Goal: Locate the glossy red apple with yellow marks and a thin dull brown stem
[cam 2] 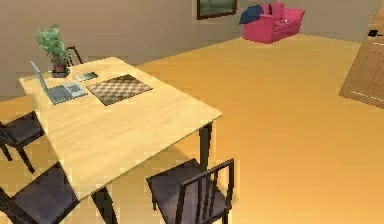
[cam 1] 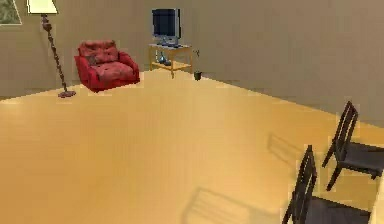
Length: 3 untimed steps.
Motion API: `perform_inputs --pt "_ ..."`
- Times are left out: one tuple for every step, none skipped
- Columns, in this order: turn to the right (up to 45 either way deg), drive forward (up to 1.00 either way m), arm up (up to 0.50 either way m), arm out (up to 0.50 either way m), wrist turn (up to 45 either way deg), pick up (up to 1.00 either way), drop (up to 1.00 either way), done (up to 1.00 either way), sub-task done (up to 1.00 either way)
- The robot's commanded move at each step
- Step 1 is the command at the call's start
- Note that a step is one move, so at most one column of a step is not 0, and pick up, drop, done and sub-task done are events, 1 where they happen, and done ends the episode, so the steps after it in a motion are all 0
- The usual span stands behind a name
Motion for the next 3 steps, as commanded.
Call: perform_inputs --pt "-42.0 0.00 0.00 0.00 0.0 0.00 0.00 0.00 0.00" --pt "0.0 1.00 0.00 0.00 0.0 0.00 0.00 0.00 0.00" --pt "0.0 1.00 0.00 0.00 0.0 0.00 0.00 0.00 0.00"
